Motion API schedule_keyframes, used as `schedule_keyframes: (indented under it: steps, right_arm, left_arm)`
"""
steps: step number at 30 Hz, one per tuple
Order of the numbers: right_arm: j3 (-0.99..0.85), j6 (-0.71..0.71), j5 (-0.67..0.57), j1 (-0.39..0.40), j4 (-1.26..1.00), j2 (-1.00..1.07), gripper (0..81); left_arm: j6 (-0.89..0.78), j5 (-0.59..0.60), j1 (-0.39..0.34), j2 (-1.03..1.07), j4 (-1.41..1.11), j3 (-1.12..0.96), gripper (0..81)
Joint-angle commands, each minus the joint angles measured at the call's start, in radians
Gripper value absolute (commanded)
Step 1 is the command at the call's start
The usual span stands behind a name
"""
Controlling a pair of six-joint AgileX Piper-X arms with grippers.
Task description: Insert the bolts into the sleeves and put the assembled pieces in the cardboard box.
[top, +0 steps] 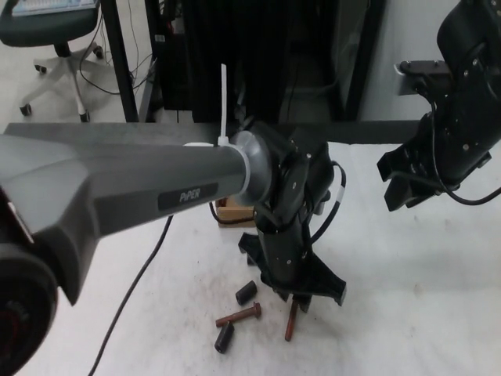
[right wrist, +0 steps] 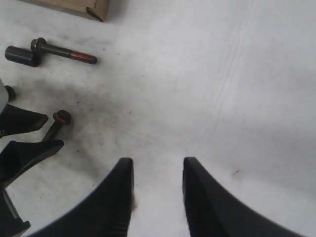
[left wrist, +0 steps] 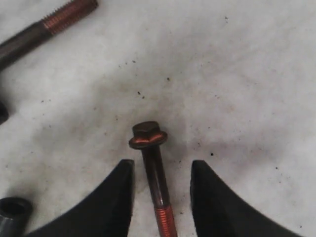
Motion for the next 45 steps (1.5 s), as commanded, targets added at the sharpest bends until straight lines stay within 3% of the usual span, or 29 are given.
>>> schedule_keyframes:
  steps: [1,30,32,35,36,39,45]
  right_arm:
    - [-0.005,-0.009,-0.013,-0.004,0.003,-0.019,32.0]
    - [-0.005,-0.016,-0.013,-0.004,0.003,-0.019,32.0]
    - [-0.005,-0.015,-0.013,-0.004,0.003,-0.019,31.9]
    - [-0.005,-0.015,-0.013,-0.004,0.003,-0.019,27.0]
    - [-0.005,-0.015,-0.013,-0.004,0.003,-0.019,24.4]
    - [-0.005,-0.015,-0.013,-0.004,0.003,-0.019,18.3]
    - [-0.005,-0.015,-0.013,-0.004,0.003,-0.019,17.4]
  left_arm:
    - [-0.017,0.016,-0.002,0.0,0.013,-0.007,35.9]
    - [-0.002,0.016,-0.002,0.039,-0.029,-0.017,35.1]
    - [-0.002,0.016,-0.002,0.039,-0.029,-0.017,27.8]
    - [0.05,0.036,-0.002,0.039,-0.019,-0.017,3.8]
    - [0.085,0.056,-0.002,0.039,-0.013,-0.017,0.2]
    - [0.103,0.06,-0.002,0.039,0.002,-0.02,0.2]
    - [0.113,0.051,0.005,0.004,0.051,-0.087,0.2]
